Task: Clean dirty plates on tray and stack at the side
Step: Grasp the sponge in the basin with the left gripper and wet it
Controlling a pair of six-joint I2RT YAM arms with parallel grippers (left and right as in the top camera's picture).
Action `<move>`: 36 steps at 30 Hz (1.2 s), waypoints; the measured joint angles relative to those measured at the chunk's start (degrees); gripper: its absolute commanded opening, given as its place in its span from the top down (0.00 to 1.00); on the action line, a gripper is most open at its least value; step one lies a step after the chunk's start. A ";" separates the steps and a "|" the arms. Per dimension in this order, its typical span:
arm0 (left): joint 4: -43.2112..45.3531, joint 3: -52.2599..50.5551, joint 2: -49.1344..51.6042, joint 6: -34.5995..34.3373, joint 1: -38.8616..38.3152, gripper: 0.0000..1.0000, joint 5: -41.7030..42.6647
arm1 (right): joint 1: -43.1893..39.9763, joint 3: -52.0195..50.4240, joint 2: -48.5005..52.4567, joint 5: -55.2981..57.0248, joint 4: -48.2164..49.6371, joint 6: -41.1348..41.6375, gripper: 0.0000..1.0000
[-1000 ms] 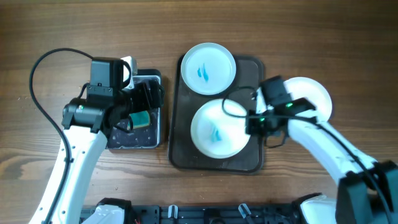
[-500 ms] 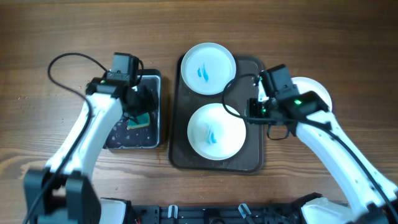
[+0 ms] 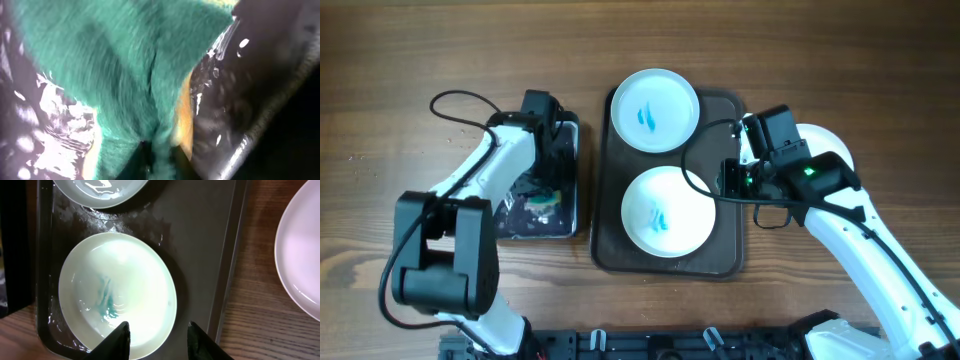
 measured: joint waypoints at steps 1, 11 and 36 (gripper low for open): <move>-0.59 0.20 -0.87 0.24 0.00 0.49 0.26 | 0.00 0.00 0.00 0.00 0.00 0.00 0.62; 2.58 -1.62 -8.33 0.52 1.75 0.40 -1.03 | 0.00 0.00 0.00 0.00 -0.22 0.00 0.61; 16.70 -4.33 -6.71 5.16 6.45 0.45 -1.64 | 0.00 0.00 0.00 -0.85 -0.90 0.90 0.60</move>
